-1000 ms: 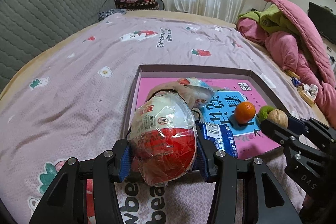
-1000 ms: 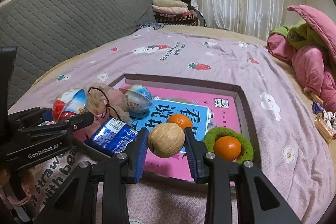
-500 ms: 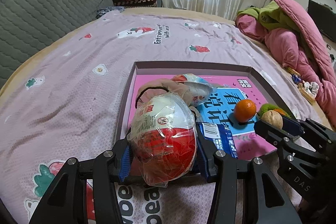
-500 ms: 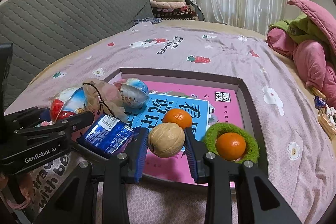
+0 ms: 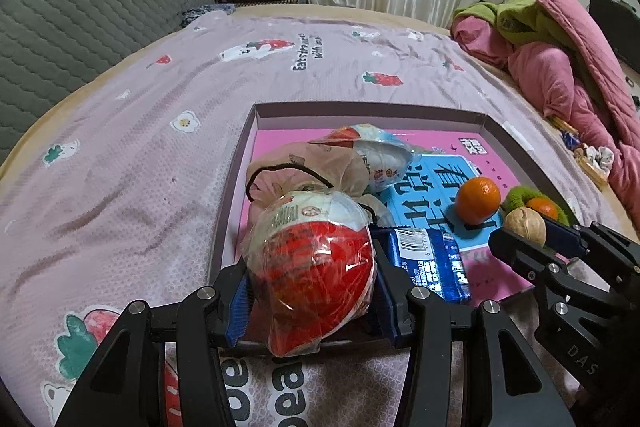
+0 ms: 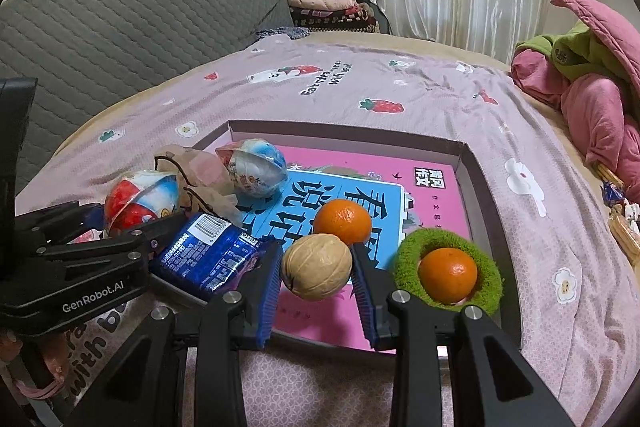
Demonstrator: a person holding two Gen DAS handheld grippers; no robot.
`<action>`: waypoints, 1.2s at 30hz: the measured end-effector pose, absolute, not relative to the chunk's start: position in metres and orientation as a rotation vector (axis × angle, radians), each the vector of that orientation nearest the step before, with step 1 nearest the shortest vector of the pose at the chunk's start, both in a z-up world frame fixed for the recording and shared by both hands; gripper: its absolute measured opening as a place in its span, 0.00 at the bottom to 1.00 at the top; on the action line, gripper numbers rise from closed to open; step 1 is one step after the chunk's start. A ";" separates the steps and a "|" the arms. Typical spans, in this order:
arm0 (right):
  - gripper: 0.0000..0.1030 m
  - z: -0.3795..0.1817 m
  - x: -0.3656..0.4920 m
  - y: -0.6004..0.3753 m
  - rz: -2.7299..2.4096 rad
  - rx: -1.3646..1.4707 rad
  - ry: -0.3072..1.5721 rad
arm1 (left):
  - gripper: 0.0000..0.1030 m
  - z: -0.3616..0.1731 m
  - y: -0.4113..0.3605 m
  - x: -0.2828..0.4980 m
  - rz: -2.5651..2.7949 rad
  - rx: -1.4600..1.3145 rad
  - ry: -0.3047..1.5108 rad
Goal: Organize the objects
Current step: 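Lower the egg onto the pouch and the walnut beside the packet, opening both tools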
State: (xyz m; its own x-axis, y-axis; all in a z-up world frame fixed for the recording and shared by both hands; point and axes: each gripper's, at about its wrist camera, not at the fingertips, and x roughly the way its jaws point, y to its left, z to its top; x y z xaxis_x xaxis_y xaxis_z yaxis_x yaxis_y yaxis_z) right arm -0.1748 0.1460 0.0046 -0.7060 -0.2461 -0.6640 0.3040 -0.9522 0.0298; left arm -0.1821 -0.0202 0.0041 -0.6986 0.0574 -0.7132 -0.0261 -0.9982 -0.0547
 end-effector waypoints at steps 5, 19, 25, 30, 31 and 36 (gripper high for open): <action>0.34 0.001 -0.178 0.146 -2.647 1.046 0.122 | 0.50 0.001 -0.019 -0.183 2.828 -1.221 -0.052; 0.34 -0.002 -0.176 0.146 -2.639 1.071 0.138 | 0.50 0.000 -0.026 -0.180 2.777 -1.260 -0.123; 0.34 -0.002 -0.175 0.146 -2.637 1.077 0.151 | 0.51 0.001 -0.029 -0.180 2.776 -1.268 -0.138; 0.36 0.000 -0.173 0.147 -2.648 1.061 0.144 | 0.62 0.002 -0.030 -0.178 2.776 -1.268 -0.139; 0.38 0.001 -0.172 0.148 -2.652 1.057 0.141 | 0.63 0.002 -0.031 -0.178 2.777 -1.265 -0.145; 0.40 0.006 -0.169 0.152 -2.675 1.024 0.126 | 0.63 0.006 -0.032 -0.176 2.788 -1.245 -0.158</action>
State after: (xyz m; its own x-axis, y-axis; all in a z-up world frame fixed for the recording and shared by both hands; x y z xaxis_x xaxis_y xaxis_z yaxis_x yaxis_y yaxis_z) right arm -0.1690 0.1521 0.0064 -0.7123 -0.2223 -0.6657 0.2839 -0.9587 0.0163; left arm -0.1755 -0.0319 0.0056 -0.6657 0.1185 -0.7367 -0.0343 -0.9911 -0.1284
